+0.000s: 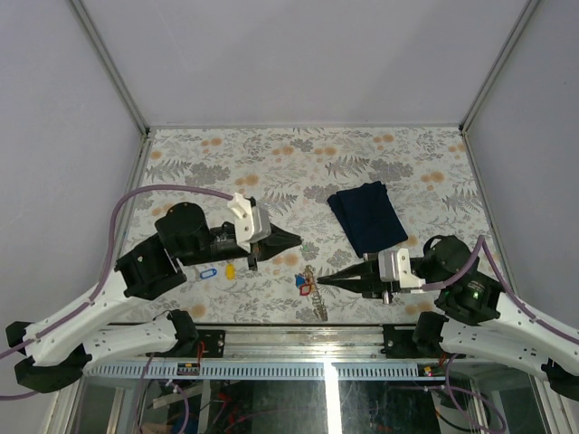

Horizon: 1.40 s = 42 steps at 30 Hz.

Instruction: Put the keys on the keyring

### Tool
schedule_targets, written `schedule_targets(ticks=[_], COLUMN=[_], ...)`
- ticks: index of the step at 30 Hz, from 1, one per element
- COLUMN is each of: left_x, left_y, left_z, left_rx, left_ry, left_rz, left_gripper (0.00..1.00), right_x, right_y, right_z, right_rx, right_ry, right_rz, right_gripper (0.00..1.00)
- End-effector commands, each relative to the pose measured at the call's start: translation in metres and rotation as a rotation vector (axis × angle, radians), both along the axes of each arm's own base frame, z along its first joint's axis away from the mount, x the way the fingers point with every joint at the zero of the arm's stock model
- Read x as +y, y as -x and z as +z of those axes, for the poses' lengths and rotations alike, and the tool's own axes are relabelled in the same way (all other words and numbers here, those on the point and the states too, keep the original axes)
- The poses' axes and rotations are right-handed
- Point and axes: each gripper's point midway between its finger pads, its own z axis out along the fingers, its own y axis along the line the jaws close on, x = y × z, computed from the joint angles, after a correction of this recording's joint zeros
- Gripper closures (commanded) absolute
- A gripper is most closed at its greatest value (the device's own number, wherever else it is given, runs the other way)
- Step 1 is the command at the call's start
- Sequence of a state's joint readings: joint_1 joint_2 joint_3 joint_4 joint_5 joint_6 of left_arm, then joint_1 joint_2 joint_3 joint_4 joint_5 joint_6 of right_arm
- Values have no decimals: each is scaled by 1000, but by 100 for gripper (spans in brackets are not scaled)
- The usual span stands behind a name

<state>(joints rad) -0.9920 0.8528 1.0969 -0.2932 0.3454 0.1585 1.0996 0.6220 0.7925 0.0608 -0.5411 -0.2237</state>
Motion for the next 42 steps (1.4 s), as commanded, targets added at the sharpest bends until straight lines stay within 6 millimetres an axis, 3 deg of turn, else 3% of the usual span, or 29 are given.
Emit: schedule_targets(ticks=[1,8,18,32,42], left_x=[-1,3,8,10,8], left_y=[24,51,91,98,100], left_z=[13,45,71,80,79], left_rx=[-225,-461,-504,-516,-514], left_ry=[-33,78,212,241,241], left_rz=[-193,-339,-532,-561,-583], left_gripper=[100,100,100,100,100], right_x=[-9,-12,-12,3,4], right_y=[25,32,45,31,22], right_z=[48,59,79,88,91], right_rx=[-52,-55,-16,184,224], right_ry=[-131,-186,-280,-295,-320], right_rz=[116,143,234,203,155], right_gripper=[100,100,100,100,100])
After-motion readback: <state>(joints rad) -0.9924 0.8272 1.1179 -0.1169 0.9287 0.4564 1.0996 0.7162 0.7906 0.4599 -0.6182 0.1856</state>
